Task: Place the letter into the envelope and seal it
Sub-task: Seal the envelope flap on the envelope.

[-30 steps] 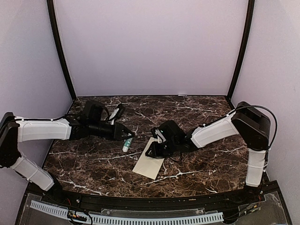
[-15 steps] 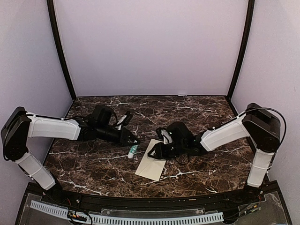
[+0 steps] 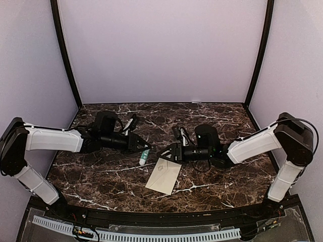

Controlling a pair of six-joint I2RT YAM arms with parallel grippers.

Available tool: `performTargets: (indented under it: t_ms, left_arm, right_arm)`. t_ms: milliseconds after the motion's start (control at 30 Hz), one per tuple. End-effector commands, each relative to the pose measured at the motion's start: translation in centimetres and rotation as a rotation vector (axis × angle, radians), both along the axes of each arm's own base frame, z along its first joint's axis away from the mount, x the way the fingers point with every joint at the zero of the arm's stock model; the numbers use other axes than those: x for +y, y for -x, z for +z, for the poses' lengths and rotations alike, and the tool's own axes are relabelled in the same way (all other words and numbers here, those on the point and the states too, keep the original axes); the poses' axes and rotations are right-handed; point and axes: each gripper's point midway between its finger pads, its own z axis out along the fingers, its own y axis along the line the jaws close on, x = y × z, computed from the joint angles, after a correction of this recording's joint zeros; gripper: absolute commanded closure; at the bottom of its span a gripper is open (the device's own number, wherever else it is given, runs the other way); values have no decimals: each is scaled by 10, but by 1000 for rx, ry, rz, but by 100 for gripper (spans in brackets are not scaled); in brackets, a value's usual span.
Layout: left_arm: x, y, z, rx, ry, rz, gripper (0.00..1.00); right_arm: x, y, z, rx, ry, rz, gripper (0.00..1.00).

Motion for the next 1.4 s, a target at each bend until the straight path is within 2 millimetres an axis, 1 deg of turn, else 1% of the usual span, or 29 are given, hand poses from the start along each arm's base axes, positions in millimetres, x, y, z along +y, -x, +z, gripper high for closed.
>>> performTargets:
  t_ms: [0, 100, 200, 333, 500, 633, 867, 1033, 1167, 1300, 1367]
  left_arm:
    - [3, -2, 36, -67, 88, 33, 97]
    - [3, 1, 43, -75, 123, 37, 97]
    - [3, 1, 48, -80, 138, 40, 97]
    - [3, 3, 53, -95, 146, 40, 97]
    - [2, 4, 56, -104, 153, 42, 97]
    - [2, 4, 60, -113, 160, 49, 97]
    - [2, 6, 62, -112, 164, 42, 97]
    - [1, 10, 58, -97, 161, 32, 96]
    - [1, 13, 56, -87, 163, 22, 94]
    - [1, 15, 59, -91, 172, 16, 89]
    - [1, 16, 59, -90, 173, 10, 82]
  right_arm:
    - [16, 13, 55, -73, -163, 66, 46]
    - [28, 13, 61, -80, -166, 67, 48]
    - [39, 12, 62, -73, -171, 77, 53]
    - [52, 15, 70, -81, -200, 102, 56]
    - [63, 17, 65, -67, -189, 121, 58]
    - [67, 16, 61, -60, -183, 118, 57]
    - [69, 15, 63, -53, -220, 112, 70]
    - [69, 14, 68, -62, -238, 106, 71]
    - [68, 14, 68, -65, -242, 103, 77]
    - [66, 13, 68, -67, -239, 91, 82]
    - [64, 12, 68, -71, -238, 86, 84]
